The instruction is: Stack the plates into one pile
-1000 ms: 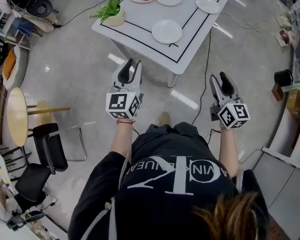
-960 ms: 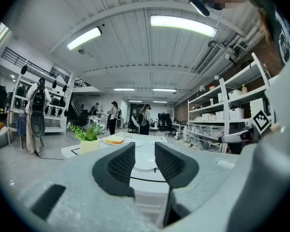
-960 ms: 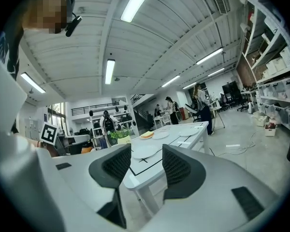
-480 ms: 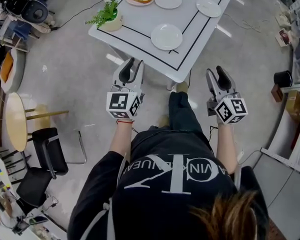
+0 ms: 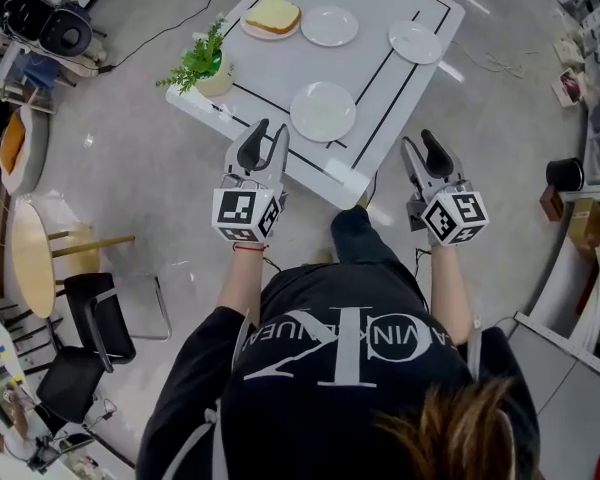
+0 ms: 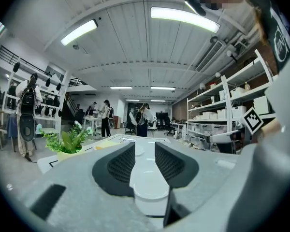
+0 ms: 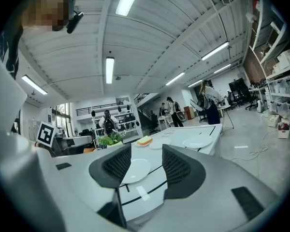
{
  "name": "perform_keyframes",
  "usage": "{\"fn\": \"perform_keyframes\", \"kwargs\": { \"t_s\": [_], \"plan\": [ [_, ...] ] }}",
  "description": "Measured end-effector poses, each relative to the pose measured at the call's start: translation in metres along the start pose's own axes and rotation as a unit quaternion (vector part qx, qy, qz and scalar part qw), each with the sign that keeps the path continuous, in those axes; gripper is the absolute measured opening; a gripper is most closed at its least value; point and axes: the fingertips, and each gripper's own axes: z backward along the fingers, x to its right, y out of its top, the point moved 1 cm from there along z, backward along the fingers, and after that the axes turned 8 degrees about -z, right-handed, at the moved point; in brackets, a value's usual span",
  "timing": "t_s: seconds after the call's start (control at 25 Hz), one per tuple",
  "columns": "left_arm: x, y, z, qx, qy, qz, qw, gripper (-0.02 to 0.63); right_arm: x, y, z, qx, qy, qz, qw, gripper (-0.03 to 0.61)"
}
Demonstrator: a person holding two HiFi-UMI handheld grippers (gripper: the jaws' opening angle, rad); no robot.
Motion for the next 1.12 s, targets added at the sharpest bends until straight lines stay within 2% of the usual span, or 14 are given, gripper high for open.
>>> {"fn": "perform_keyframes", "kwargs": {
  "t_s": [0.32,0.76,1.0,1.12],
  "plan": [
    [0.002,0.006,-0.075,-0.007,-0.012,0.006,0.9999,0.133,0.051,0.014,-0.048,-0.021,0.001,-0.009,1.0,0.2],
    [0.037,0.005,-0.176,-0.031,-0.051,0.012,0.9982,0.133,0.124,0.025,-0.098,-0.045,0.0,-0.033,0.998,0.199],
    [0.054,0.006,-0.23,-0.044,-0.075,0.026,0.9959,0.124,0.163,0.031,-0.123,-0.078,-0.002,-0.001,0.997,0.201],
    [0.063,0.001,-0.256,-0.051,-0.097,0.049,0.9928,0.124,0.185,0.031,-0.139,-0.095,-0.01,0.002,0.995,0.198]
  ]
}}
